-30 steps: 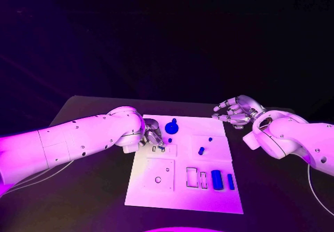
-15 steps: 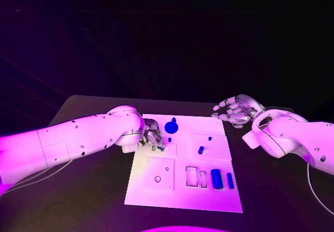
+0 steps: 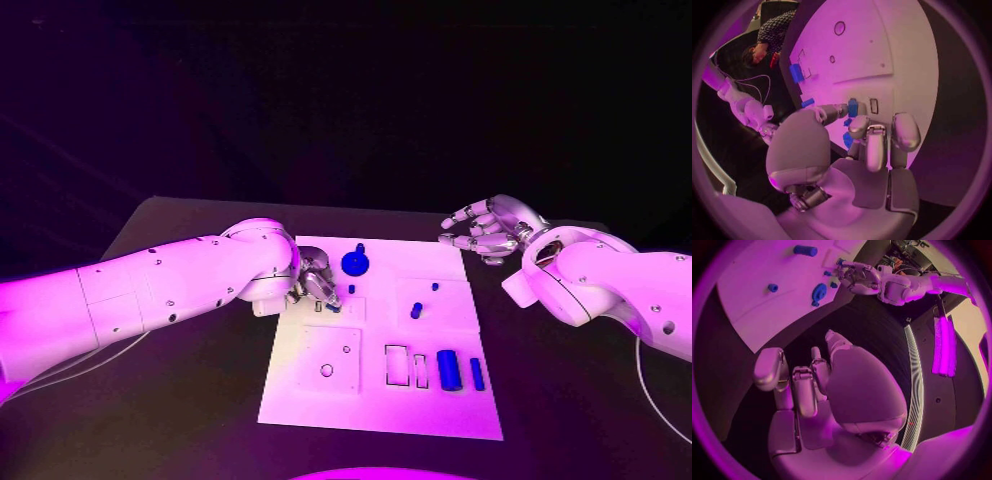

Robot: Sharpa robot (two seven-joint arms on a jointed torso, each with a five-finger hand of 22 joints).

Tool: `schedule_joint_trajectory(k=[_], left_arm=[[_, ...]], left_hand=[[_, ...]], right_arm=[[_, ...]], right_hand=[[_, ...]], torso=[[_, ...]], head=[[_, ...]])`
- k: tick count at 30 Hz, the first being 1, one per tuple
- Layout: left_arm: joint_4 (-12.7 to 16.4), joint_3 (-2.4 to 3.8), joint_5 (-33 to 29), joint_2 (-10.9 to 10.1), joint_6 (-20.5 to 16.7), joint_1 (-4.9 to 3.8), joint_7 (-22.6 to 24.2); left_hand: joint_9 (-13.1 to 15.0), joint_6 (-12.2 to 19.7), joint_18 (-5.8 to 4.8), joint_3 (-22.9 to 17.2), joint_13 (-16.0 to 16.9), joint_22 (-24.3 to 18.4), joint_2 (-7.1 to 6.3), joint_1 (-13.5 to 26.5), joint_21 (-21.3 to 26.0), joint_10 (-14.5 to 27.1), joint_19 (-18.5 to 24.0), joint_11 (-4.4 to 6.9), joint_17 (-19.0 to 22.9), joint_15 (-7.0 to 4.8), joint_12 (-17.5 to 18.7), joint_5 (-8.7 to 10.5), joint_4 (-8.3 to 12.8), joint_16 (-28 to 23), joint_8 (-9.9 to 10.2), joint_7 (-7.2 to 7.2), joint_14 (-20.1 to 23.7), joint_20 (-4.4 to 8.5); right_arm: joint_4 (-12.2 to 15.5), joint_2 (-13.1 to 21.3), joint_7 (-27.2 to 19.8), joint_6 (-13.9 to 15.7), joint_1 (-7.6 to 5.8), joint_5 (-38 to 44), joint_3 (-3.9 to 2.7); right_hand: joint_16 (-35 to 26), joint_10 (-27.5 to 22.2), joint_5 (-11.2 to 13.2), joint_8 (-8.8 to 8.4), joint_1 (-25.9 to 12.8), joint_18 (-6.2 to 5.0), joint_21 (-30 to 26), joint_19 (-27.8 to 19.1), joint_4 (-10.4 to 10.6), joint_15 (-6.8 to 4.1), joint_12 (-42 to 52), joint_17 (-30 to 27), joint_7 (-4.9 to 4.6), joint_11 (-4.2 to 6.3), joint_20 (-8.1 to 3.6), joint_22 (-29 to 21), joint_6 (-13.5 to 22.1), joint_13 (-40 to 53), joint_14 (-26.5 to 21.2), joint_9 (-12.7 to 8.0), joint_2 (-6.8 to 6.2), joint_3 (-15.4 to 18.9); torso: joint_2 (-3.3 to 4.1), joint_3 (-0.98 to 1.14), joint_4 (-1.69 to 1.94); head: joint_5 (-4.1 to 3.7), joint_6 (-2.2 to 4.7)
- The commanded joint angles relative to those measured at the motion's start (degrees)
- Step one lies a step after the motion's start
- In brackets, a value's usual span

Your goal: Assemble the parts on the task board

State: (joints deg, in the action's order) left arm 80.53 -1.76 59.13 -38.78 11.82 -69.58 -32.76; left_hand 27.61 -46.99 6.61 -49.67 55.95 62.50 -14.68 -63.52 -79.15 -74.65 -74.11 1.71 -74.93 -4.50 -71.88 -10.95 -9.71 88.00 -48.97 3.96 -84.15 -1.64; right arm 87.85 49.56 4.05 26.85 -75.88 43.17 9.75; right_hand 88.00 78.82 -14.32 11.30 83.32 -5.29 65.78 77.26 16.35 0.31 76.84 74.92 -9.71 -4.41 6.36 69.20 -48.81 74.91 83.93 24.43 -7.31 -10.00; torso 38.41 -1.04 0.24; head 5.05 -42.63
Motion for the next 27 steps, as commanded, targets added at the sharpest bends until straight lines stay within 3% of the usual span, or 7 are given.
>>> schedule_joint_trajectory(k=[1,27], left_arm=[[0.0,-0.07,0.3,0.1,0.5,0.06,-0.8],[0.0,-0.21,0.3,0.4,0.6,0.06,-1.1]], left_hand=[[10.3,-2.1,-1.09,-3.2,-0.1,-0.1,0.33,0.2,-0.3,-0.2,-0.4,0.17,-10.5,-0.44,0.3,-0.25,3.4,0.2,-0.2,-1.9,-4.6,0.03],[10.2,-2.5,-1.09,-0.6,-0.3,-0.2,0.05,1.9,-0.1,0.1,-0.4,0.33,-10.4,-0.58,0.4,0.04,2.3,0.1,0.2,-2.14,-4.5,0.16]], right_arm=[[0.0,0.0,-0.3,-0.8,0.04,0.2,0.0],[-0.3,0.0,-0.4,-0.7,0.04,0.2,0.0]], right_hand=[[-0.2,0.0,-0.1,0.26,-0.7,-0.56,-0.4,-0.1,0.0,-0.07,0.0,8.6,0.22,-0.09,-0.22,0.0,0.2,0.1,4.5,0.1,-0.06,-0.2],[-0.3,-0.1,-0.1,0.3,-0.7,-0.57,-0.4,-0.1,0.0,-0.07,-0.1,8.5,0.22,-0.08,-0.22,-0.1,0.2,0.0,4.5,0.1,-0.1,-0.3]], torso=[[0.05,0.01,0.0],[0.0,-0.01,-0.03]], head=[[0.01,0.04],[0.16,-0.1]])
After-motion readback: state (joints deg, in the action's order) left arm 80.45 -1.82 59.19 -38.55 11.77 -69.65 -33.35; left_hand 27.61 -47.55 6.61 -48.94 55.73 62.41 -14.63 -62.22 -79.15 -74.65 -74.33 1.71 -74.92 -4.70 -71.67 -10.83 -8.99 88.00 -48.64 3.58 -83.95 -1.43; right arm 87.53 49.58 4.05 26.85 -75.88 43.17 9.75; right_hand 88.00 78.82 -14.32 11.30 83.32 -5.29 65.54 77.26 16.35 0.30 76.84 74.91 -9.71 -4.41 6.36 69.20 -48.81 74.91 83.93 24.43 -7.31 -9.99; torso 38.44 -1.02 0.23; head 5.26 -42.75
